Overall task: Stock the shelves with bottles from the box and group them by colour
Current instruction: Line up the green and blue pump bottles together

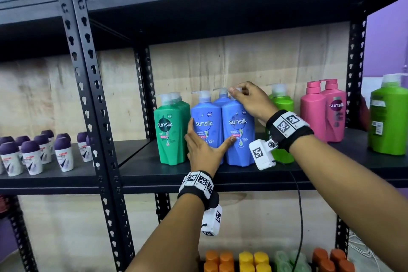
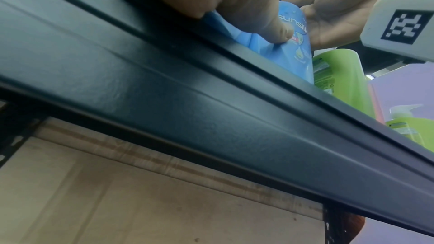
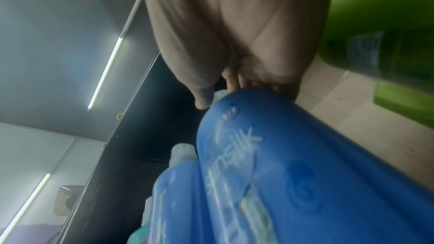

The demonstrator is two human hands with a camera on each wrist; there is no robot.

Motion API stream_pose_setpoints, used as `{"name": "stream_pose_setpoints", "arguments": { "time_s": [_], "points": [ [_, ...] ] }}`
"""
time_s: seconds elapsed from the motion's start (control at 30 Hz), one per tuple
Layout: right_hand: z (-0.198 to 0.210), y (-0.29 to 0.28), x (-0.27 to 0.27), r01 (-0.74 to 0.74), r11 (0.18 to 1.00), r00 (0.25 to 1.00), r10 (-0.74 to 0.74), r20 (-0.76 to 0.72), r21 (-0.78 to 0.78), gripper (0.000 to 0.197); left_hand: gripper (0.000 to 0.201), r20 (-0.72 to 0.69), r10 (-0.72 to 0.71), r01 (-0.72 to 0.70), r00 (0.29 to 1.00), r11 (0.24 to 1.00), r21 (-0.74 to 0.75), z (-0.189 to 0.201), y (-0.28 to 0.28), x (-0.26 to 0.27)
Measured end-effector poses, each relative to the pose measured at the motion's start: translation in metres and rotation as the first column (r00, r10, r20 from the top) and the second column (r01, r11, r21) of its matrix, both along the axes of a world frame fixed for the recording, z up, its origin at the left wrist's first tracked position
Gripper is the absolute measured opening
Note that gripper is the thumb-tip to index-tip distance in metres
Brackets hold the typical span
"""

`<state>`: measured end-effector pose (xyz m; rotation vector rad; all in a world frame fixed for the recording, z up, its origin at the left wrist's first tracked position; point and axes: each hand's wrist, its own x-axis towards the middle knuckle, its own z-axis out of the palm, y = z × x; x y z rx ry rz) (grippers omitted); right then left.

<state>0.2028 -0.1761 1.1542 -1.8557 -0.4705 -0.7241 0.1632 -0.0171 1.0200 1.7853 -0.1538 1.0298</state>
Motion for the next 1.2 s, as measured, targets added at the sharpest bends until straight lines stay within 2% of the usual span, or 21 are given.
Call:
{"name": "stream_pose_setpoints", "arguments": {
  "time_s": [0.1,0.37,0.53,0.87,1.2],
  "points": [
    [-0.009,0.005,0.003,0.014,0.998,0.999,-0.016,0.037,0.056,0.037,0.133,0.011,-0.005,0.005,1.0,1.0,0.0,-0.001,0.001,0.001],
    [-0.008,0.004,-0.001,0.106,0.991,0.991,-0.098,0.091,-0.088,0.034,0.132,0.003,0.019,-0.019,1.0,0.999,0.028,0.001,0.002,-0.004],
    [-0.004,0.001,-0.005,0.04,0.993,0.998,-0.035,0.048,-0.113,0.03,0.132,-0.003,0.03,-0.03,1.0,0.999,0.033,0.002,0.001,-0.005],
    [-0.001,0.001,-0.012,-0.136,0.99,0.99,0.135,-0.029,-0.045,0.029,0.132,0.01,0.017,-0.017,1.0,0.999,0.029,0.0,0.001,-0.003],
    [-0.004,0.002,-0.013,-0.142,0.989,0.99,0.141,-0.011,-0.045,0.029,0.131,0.018,0.021,-0.022,1.0,0.999,0.028,0.0,0.001,-0.003]
  ]
}}
